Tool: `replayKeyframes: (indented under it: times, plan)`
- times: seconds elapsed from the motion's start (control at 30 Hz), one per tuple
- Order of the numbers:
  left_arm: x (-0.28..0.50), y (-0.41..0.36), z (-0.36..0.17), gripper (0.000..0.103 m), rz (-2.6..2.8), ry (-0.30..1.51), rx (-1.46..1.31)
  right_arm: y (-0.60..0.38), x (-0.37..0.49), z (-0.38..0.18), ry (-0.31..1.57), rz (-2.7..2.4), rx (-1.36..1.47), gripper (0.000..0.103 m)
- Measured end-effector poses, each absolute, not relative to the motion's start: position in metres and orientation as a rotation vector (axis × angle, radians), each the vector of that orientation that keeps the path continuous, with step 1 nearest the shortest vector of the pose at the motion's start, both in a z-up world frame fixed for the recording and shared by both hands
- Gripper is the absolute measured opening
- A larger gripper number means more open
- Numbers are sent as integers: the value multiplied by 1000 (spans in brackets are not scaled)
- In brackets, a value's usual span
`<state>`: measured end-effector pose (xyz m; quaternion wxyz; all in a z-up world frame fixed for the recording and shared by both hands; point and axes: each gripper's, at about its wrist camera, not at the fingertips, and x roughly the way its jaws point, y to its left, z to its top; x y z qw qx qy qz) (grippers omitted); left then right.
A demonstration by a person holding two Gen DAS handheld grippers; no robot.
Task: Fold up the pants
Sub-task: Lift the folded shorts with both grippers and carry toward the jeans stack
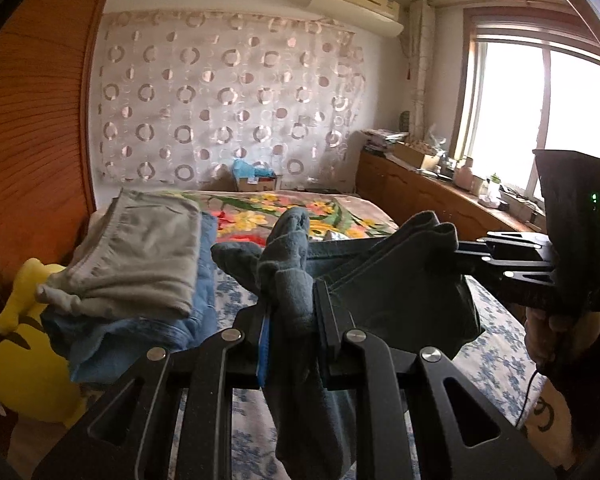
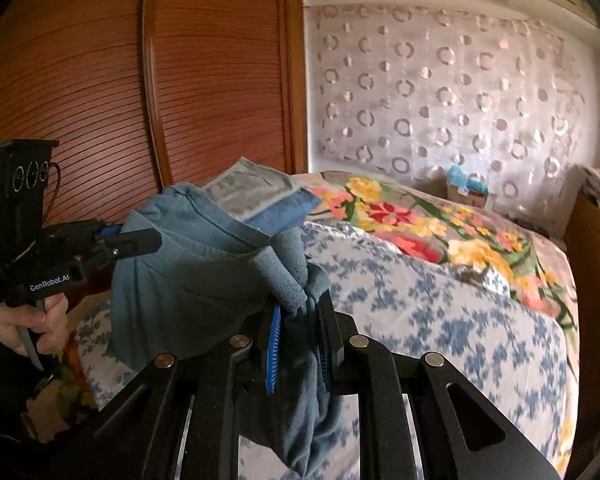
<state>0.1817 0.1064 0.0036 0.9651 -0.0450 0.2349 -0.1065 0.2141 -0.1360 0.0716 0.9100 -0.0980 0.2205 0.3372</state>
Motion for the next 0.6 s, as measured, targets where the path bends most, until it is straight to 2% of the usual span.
replayKeyframes:
  times: [0.6]
  plan:
    - [238, 149, 37, 19, -80, 423, -49, -87, 309, 82, 318, 785, -324, 16]
